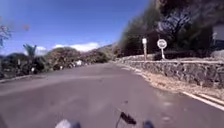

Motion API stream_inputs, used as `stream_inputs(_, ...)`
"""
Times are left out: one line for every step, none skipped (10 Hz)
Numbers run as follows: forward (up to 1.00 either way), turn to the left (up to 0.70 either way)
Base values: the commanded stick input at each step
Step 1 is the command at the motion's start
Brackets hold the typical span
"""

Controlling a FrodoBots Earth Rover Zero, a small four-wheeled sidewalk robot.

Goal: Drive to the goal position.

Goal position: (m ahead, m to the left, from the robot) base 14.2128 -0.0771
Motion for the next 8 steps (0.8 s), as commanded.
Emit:
stream_inputs(0.85,0.00)
stream_inputs(0.85,0.00)
stream_inputs(0.85,0.00)
stream_inputs(0.85,0.00)
stream_inputs(0.85,0.00)
stream_inputs(0.85,0.00)
stream_inputs(0.85,0.00)
stream_inputs(0.85,0.34)
